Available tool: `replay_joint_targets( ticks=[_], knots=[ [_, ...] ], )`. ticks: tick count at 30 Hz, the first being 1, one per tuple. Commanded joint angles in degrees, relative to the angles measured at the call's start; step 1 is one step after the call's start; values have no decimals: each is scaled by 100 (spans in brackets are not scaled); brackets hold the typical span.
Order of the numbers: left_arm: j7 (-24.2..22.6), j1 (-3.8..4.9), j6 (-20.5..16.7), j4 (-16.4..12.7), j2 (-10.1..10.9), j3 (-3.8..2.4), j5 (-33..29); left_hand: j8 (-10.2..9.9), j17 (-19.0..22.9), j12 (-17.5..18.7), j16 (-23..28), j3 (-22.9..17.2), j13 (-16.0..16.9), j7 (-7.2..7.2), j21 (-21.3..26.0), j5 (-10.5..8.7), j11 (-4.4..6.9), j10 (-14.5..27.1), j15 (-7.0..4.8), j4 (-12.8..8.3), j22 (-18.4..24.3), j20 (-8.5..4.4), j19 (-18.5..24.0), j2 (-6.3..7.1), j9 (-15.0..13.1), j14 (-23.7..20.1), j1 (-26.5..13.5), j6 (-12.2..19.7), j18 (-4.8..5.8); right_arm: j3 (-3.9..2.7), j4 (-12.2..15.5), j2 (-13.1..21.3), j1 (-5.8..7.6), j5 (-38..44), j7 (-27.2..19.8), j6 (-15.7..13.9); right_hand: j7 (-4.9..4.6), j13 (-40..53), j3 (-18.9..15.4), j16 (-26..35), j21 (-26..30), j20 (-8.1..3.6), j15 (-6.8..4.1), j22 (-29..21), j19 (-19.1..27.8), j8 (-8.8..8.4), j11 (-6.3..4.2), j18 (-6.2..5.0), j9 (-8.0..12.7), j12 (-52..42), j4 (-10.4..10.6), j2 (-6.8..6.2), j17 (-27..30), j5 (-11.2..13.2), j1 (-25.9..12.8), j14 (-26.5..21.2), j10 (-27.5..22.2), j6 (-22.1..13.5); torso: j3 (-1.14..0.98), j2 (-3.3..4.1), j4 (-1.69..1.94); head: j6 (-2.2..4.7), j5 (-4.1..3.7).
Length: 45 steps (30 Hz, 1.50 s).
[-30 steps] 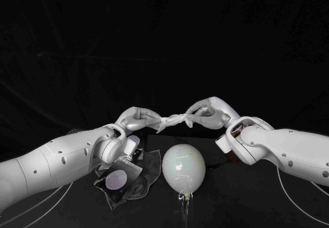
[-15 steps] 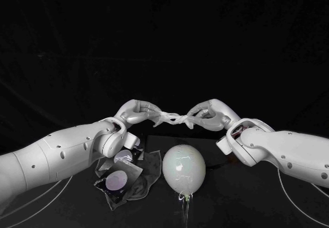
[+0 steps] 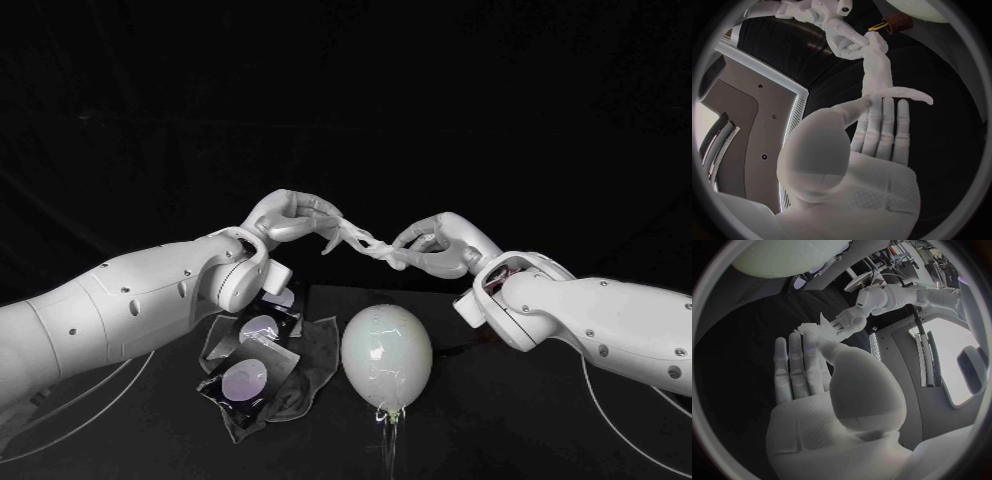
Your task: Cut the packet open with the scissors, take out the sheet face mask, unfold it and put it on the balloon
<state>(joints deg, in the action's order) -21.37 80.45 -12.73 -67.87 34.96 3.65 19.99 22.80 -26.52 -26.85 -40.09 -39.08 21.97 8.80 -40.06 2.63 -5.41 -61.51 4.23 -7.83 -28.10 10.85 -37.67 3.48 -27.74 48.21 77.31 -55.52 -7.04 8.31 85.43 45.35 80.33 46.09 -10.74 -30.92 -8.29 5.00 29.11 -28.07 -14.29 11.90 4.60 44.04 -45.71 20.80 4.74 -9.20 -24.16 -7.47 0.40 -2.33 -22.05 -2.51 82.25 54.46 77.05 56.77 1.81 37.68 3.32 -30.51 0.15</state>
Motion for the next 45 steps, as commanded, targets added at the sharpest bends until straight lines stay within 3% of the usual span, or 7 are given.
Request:
replay_joint_targets(
  ticks=[1, 18, 30, 45],
  knots=[
    [74, 30, 63, 36, -17, -8, 161, -13, 7, -31, -43, -41, 2, -5, -36, 18, 5, 27, -8, -15, -16, 8, 51, -10, -1144, -43, -46, 3, 46, -1, -22, 4, -3, 483, 127, 3, -20, -1, -7, 21, -18, -10, 26, 6, 37, 1, 17, -94, -217, 32, -24, 31, 4, -24, -43, -14, -42, 27, 4, 0, -4, -2, -7],
    [450, 76, 110, 25, -8, -6, 397, -29, 25, -76, -96, -87, 23, -3, -123, 17, 8, 29, -15, -34, -80, 21, 94, 1, -1205, -39, -93, -14, 31, 0, -80, -8, -4, 1334, 348, -245, -58, 10, -10, 56, -76, -17, 21, 102, 84, 13, 31, -98, -232, 54, -200, -43, 18, -24, 69, -27, -77, 32, 5, -1, 7, -3, 3],
    [648, 79, -167, 48, -10, -5, 292, -35, 32, -107, -134, -112, 36, 0, -167, 17, 10, 24, -19, -28, -113, 34, 121, 1, -1246, -34, -140, -22, 24, 0, -73, 3, -5, 1949, 663, 65, -58, 26, -29, 66, -139, -25, 16, 189, 104, 14, 29, -95, -230, 47, -246, -45, 24, -24, 67, 0, -62, 58, 3, -1, 5, 10, 5],
    [759, 79, -168, 27, -14, -5, 138, -38, 38, -126, -160, -137, 45, 0, -198, 16, 12, 27, -21, -34, -135, 40, 137, 4, -1278, -37, -162, -22, 15, -1, -155, -48, -9, 2475, 822, -33, -58, 29, -32, 72, -148, -27, 17, 206, 116, 14, 29, -95, -229, 47, -253, -45, 27, -23, 65, 2, -61, 64, 2, 0, 6, -7, 0]
  ],
)
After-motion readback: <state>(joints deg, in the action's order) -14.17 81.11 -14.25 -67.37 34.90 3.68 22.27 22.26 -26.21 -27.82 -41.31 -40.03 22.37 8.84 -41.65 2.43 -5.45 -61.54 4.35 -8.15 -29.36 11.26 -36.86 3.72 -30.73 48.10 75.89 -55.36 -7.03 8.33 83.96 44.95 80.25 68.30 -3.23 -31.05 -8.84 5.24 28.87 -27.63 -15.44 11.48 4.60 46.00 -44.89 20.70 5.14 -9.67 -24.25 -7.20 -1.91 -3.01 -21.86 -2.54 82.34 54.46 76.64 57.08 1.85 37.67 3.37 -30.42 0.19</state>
